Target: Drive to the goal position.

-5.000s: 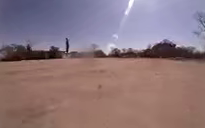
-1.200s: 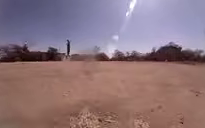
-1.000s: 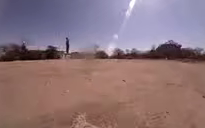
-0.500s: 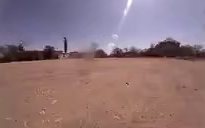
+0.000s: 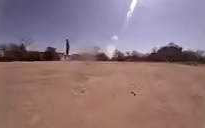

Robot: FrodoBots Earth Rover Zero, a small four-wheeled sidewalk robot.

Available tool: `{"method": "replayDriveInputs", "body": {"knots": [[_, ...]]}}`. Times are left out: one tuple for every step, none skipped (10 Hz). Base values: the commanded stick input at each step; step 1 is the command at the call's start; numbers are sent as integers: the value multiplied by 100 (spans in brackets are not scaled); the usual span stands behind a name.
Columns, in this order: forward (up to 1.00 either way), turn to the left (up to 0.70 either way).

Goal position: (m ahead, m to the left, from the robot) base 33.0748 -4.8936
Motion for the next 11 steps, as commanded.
{"method": "replayDriveInputs", "body": {"knots": [[100,0],[100,0],[100,0],[100,0],[100,0],[100,0],[100,0],[100,0],[100,0],[100,0],[100,0]]}}
